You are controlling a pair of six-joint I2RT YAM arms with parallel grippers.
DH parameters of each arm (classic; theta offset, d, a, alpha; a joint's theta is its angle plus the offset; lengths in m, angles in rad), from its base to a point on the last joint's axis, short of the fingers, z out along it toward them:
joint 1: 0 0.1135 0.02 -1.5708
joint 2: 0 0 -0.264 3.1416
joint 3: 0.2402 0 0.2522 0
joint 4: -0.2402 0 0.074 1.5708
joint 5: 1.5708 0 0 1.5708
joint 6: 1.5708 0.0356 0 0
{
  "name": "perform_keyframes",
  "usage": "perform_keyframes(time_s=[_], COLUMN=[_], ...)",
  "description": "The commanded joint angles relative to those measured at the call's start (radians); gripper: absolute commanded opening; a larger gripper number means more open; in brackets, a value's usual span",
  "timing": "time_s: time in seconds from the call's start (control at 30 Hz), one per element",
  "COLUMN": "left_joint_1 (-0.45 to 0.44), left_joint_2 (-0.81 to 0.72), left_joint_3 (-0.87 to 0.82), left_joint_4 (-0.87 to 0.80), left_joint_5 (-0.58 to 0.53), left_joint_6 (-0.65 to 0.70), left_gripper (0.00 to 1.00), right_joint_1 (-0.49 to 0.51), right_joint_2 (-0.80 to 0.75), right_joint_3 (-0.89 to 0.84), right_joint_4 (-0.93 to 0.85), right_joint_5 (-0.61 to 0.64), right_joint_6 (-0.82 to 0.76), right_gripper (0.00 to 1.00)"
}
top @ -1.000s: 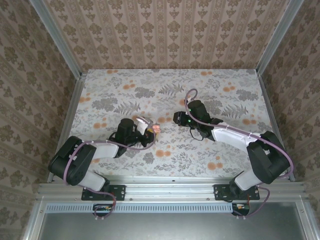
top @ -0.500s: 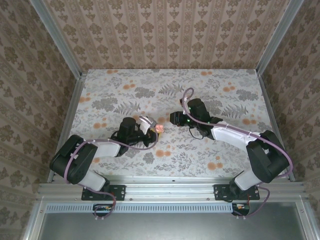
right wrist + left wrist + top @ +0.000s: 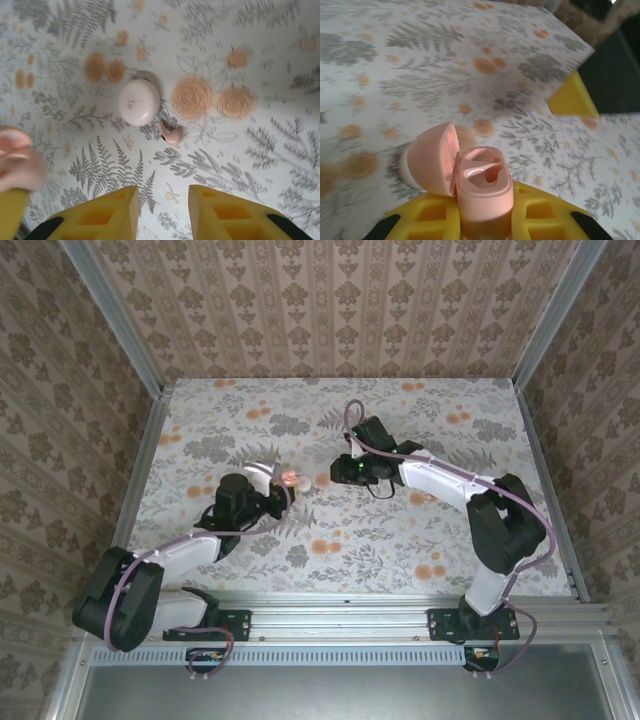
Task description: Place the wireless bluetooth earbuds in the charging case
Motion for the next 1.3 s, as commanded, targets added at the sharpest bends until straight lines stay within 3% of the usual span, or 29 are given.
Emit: perform_keyframes(time_s=[0.0,0.2,0.57,1.0,1.27], left_joint_1=[0.064,0.156,0.292,0.303,0.307], left_joint_2=[-0.042,-0.072,-0.143,-0.177,-0.169], left_joint_3=[-0.016,-0.003,-0.049,-0.054,-0.058], left_joint_4=[-0.058,-0.103,-0.118,-0.113,-0.110], left_joint_5=[-0.039,-0.026,0.005,-0.003,-0.004], left_joint_6=[-0.087,-0.104,-0.121,-0.098,-0.093], left_gripper=[0.08,0.08,0.08,0.08,0.09], right_joint_1=[0.041,0.103,0.108,0.094,0.096], right_joint_2=[0.063,0.175,0.390,0.515,0.557], right_joint_3=[0.045,0.173,0.448,0.586,0.641], right_joint_4=[-0.149,-0.191,-0.325,-0.353,-0.421], right_joint_5=[-0.018,0.053,0.105,0.054,-0.049], right_joint_6=[0.211,0.403,0.382,0.352,0.217], right_gripper=[0.33,0.34,0.36,0.36,0.35])
